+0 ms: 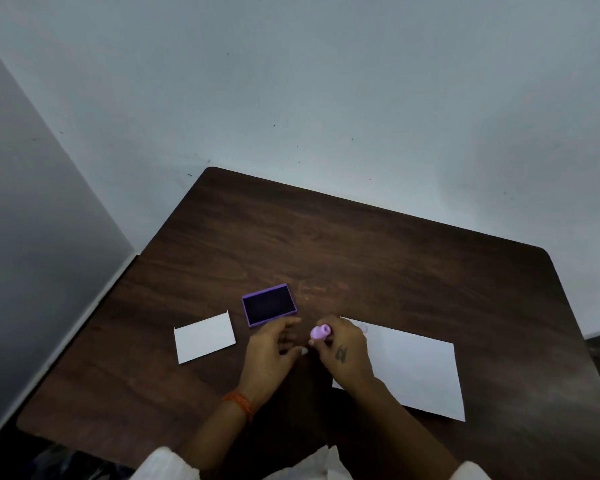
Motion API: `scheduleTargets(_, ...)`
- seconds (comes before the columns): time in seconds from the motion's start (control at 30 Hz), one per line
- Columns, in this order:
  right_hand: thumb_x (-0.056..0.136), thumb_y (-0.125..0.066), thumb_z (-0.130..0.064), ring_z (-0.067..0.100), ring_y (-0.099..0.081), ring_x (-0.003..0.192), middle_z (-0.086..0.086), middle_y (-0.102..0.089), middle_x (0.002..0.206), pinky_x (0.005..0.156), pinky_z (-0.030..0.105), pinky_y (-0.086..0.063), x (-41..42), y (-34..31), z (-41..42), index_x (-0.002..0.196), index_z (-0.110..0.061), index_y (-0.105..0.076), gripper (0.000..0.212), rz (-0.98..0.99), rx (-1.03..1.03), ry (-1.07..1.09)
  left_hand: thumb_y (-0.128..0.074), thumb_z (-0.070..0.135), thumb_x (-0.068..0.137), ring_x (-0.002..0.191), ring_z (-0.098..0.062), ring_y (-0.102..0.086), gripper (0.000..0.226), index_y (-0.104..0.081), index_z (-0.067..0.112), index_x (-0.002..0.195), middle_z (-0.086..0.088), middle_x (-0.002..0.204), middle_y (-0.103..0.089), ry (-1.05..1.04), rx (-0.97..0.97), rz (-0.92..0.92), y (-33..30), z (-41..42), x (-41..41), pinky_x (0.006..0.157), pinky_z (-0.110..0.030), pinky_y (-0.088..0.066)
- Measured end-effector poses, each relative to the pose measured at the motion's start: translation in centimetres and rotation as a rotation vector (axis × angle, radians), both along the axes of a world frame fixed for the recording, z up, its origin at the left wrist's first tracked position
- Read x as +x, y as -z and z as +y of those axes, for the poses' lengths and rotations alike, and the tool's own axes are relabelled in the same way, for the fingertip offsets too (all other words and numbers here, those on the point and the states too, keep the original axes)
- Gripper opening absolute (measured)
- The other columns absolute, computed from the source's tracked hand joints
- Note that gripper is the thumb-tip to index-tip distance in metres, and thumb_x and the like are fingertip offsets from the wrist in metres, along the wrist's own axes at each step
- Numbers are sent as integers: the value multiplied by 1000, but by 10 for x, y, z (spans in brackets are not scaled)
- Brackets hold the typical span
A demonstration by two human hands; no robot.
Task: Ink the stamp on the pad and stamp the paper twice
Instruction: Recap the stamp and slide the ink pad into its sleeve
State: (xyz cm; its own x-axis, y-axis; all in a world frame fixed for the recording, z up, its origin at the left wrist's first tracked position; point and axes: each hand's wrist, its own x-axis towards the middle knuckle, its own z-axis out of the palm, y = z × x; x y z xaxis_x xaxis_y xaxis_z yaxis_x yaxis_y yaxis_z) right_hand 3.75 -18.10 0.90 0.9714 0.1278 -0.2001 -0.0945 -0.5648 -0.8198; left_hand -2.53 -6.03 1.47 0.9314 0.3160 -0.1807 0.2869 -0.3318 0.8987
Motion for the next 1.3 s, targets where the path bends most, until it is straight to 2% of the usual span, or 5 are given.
scheduleTargets(0.27,91,-52,-24,26,-58,100,16,-65,109,87,28,-43,8,13,5,102,1,-63,29,136,-210,-135,-75,8,72,97,-7,-61,54,-56,21,121,-2,114,-65,-27,21,32,10,7,-1,75,-10,-48)
scheduleTargets(0.43,82,-50,-52,20,-58,101,8,-63,116,85,28,-47,3,-2,5,109,-12,-61,50,-60,-314,-214,-75,11,74,95,-4,-60,50,-56,23,119,-1,115,-62,-64,6,-5,6,11,-2,73,-9,-49)
scheduleTargets(0.77,80,-63,-43,19,-53,112,5,-52,128,89,33,-49,-10,-32,66,127,-23,-45,54,-280,-134,-351,-69,16,80,96,1,-57,32,-61,24,109,8,110,-61,-437,102,-223,-13,55,-32,78,-7,-47)
scheduleTargets(0.97,84,-61,-39,18,-49,118,6,-48,135,95,31,-43,-29,-21,108,131,-19,-41,55,-167,-193,-533,-66,17,82,119,-24,-47,40,-55,18,120,-5,129,-53,-569,294,-35,4,85,-58,97,-39,-45)
scheduleTargets(1.3,86,-61,-24,23,-47,118,11,-47,131,98,32,-42,-43,-2,131,132,-9,-41,52,-73,-446,-590,-67,18,80,122,-36,-42,64,-37,5,136,-20,135,-41,-579,183,302,23,95,-61,104,-46,-38)
